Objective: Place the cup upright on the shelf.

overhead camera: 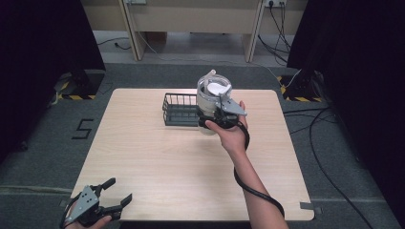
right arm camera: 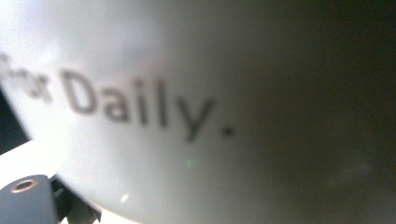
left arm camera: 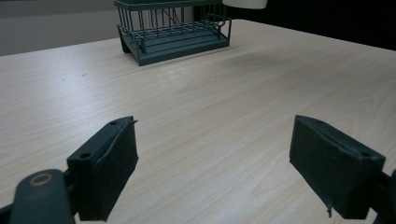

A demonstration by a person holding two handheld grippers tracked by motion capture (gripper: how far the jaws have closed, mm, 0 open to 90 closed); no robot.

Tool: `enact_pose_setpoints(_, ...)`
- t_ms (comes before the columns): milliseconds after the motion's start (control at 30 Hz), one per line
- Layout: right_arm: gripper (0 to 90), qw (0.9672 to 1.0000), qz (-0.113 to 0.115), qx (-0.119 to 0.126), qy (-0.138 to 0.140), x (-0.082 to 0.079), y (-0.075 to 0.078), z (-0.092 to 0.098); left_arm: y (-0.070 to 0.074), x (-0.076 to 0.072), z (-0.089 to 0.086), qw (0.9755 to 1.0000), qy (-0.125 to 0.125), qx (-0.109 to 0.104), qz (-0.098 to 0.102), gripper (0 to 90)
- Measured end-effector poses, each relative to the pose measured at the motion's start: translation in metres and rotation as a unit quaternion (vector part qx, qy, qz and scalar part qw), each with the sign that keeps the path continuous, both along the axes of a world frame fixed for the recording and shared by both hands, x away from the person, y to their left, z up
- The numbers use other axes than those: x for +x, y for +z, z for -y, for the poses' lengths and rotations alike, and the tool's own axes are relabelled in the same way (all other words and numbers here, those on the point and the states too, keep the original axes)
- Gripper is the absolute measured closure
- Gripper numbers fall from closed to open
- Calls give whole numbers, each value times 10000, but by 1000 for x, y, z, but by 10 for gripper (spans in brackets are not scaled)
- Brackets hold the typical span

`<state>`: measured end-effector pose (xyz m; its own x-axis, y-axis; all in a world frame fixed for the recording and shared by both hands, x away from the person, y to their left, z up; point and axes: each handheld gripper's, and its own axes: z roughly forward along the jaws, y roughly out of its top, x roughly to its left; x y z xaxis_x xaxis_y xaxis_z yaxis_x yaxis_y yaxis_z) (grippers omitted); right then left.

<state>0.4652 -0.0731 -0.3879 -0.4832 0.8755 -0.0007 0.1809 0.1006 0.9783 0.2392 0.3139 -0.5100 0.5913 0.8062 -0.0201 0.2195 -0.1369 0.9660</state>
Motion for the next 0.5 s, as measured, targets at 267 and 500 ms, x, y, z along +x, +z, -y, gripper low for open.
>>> enact_pose_setpoints(267,98,10000,-5,-1,-57,13,7,-6,0,0,0,10000,2,-11,-4,146)
enact_pose_setpoints(500,98,10000,-3,-25,-72,23,13,-9,0,0,0,10000,4,-24,-12,145)
